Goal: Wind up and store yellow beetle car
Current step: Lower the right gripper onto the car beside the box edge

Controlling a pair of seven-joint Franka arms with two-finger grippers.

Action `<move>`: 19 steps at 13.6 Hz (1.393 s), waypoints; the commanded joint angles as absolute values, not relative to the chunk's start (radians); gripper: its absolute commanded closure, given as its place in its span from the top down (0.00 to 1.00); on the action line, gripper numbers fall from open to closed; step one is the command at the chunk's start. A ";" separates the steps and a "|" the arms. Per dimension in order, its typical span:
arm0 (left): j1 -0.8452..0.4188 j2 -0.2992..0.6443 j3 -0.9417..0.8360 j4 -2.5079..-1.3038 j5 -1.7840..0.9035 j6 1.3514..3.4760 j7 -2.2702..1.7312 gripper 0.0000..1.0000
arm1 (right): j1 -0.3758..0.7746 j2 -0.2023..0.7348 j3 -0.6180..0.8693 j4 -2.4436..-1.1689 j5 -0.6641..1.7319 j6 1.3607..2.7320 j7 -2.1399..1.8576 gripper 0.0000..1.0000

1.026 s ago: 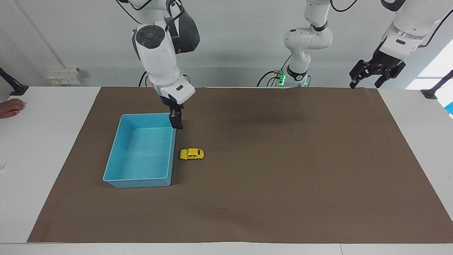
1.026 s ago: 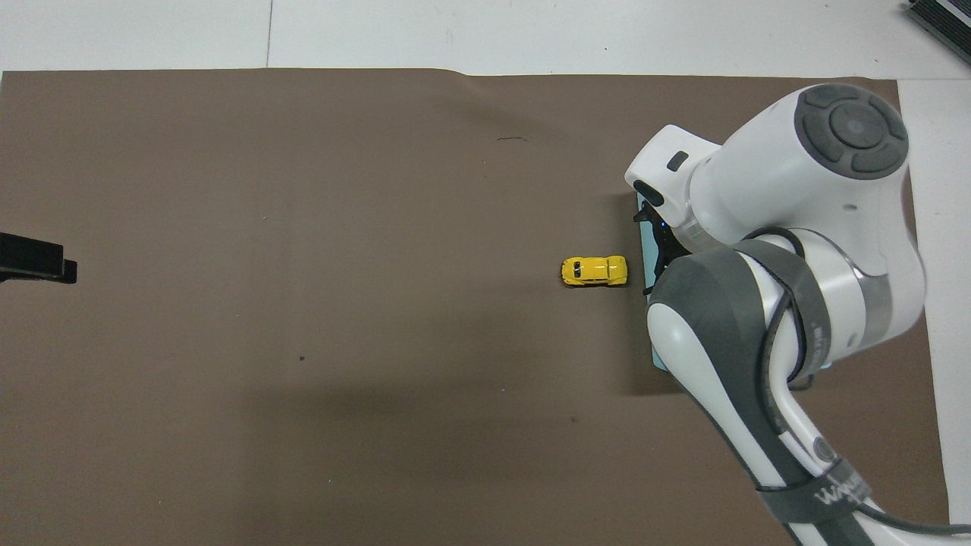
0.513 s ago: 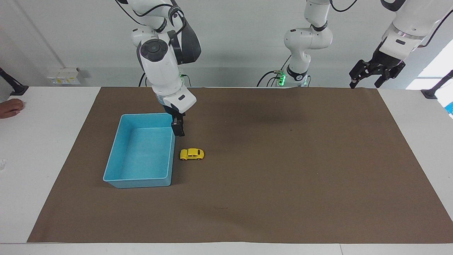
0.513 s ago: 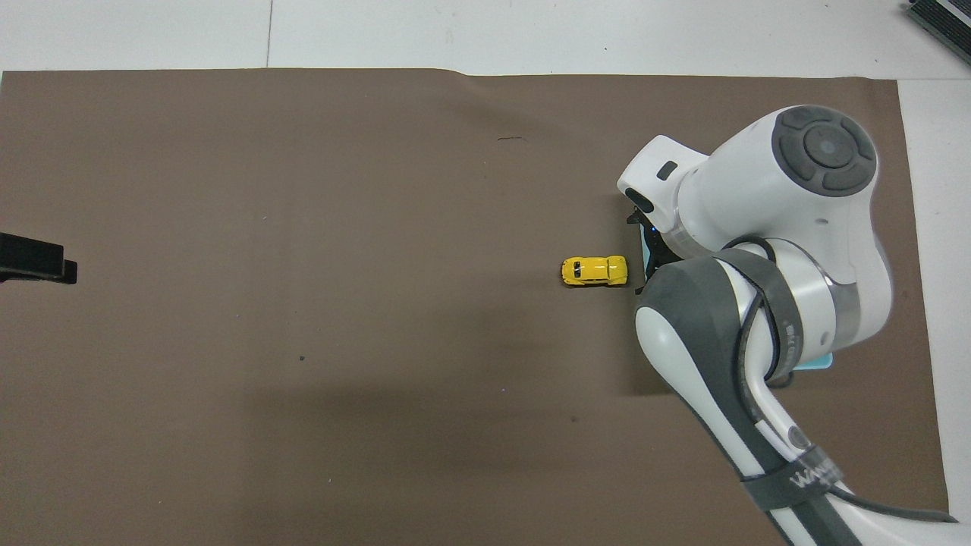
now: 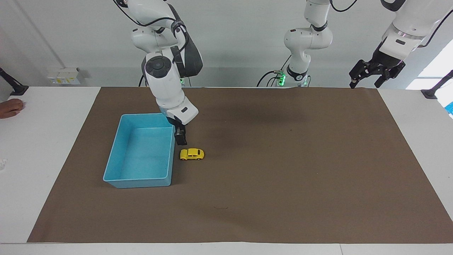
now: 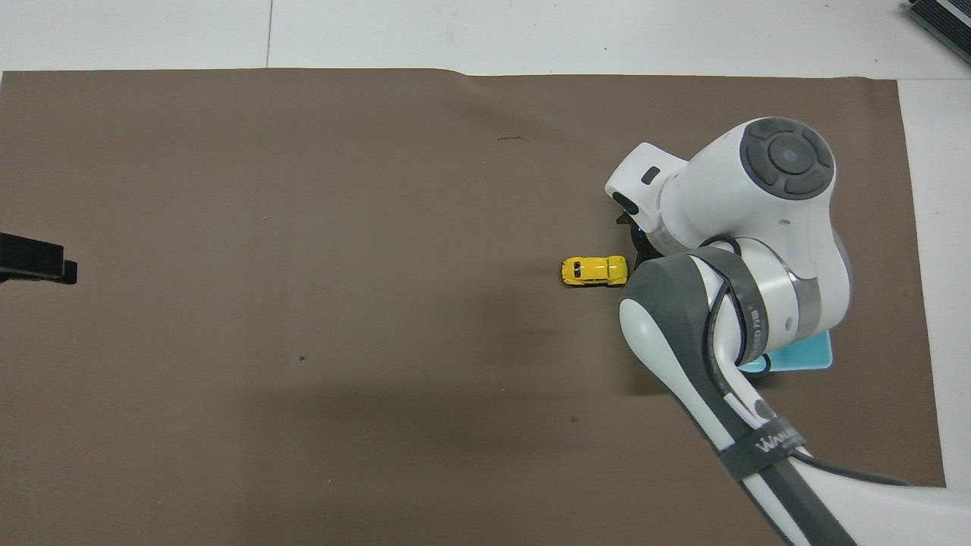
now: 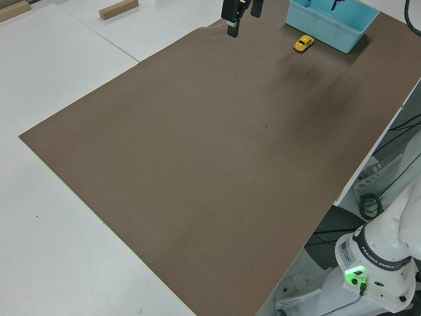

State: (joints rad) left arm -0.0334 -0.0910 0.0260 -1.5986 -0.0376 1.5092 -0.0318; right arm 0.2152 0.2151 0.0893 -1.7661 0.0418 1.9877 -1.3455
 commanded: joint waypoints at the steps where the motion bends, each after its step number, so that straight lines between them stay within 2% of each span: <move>1: -0.021 -0.092 0.017 -1.592 -0.023 1.490 -0.029 1.00 | 0.210 0.213 0.092 -1.818 0.044 2.048 -1.373 1.00; 12: -0.021 -0.092 0.017 -1.592 -0.023 1.489 -0.029 1.00 | 0.233 0.308 0.092 -1.858 0.043 2.207 -1.344 1.00; 19: -0.021 -0.092 0.017 -1.592 -0.023 1.490 -0.029 1.00 | 0.233 0.333 0.092 -1.910 0.040 2.292 -1.345 1.00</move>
